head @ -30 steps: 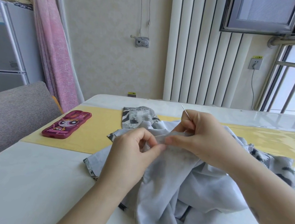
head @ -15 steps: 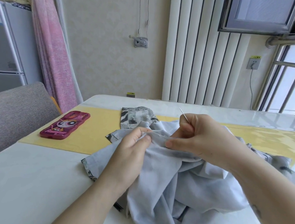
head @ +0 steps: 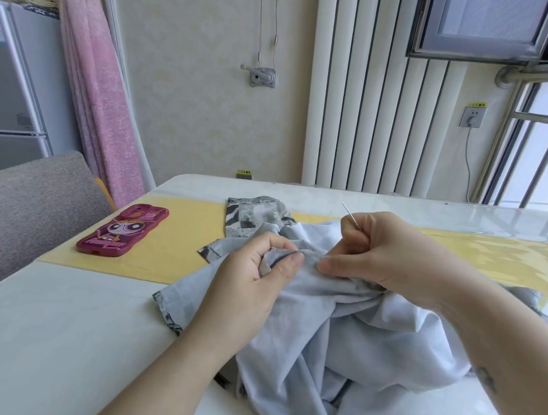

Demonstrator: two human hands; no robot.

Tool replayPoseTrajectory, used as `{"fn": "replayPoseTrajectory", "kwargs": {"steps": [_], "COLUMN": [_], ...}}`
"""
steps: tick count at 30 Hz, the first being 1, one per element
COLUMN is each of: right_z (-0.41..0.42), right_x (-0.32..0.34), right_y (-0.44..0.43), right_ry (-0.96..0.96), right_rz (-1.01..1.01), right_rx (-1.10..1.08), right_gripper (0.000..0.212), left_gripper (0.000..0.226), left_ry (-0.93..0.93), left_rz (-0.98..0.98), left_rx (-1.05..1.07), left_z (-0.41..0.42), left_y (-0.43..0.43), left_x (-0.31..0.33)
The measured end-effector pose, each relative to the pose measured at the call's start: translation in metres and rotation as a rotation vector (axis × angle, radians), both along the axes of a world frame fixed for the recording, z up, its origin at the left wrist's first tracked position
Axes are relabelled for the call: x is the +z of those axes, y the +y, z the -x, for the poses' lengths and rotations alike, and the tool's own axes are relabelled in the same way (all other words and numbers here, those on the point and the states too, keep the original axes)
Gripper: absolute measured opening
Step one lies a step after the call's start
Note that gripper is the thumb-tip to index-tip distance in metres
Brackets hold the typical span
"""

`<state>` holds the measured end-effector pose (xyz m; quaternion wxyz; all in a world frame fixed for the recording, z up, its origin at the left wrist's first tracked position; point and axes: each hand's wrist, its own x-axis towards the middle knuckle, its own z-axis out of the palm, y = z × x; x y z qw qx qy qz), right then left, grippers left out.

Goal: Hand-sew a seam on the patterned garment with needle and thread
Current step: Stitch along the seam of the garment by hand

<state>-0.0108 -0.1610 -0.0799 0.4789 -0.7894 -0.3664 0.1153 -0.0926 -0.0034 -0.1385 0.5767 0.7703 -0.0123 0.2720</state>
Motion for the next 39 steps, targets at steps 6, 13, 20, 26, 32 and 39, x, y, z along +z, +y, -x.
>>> {"fn": "replayPoseTrajectory", "kwargs": {"steps": [6,13,20,26,32,39], "right_z": [-0.004,-0.003,0.000,0.009,0.011,0.007], "right_x": [0.010,0.006,0.009,0.006,0.009,0.008], "right_y": [-0.004,-0.003,-0.001,0.003,0.002,0.000], "right_ry": [0.170,0.007,-0.118,-0.311,-0.481,-0.461], "right_rz": [-0.066,0.009,-0.056,0.141,0.277,0.260], "right_rx": [-0.100,-0.118,-0.118,-0.093,-0.083,-0.037], "right_gripper": [0.047,0.033,0.032,0.018,0.020,0.025], "left_gripper": [0.011,0.008,0.007,0.004,0.002,0.013], "left_ry": [-0.038,-0.053,-0.071,-0.079,-0.077,-0.046], "left_rz": [0.058,0.058,0.059,0.051,0.053,0.108], "left_rx": [-0.026,-0.044,-0.064,-0.071,-0.064,-0.109], "left_z": [0.001,0.001,0.003,0.002,0.002,0.001], "left_y": [0.000,0.004,0.003,0.004,0.005,0.007], "left_x": [0.003,0.003,0.005,0.005,0.004,0.003]}}
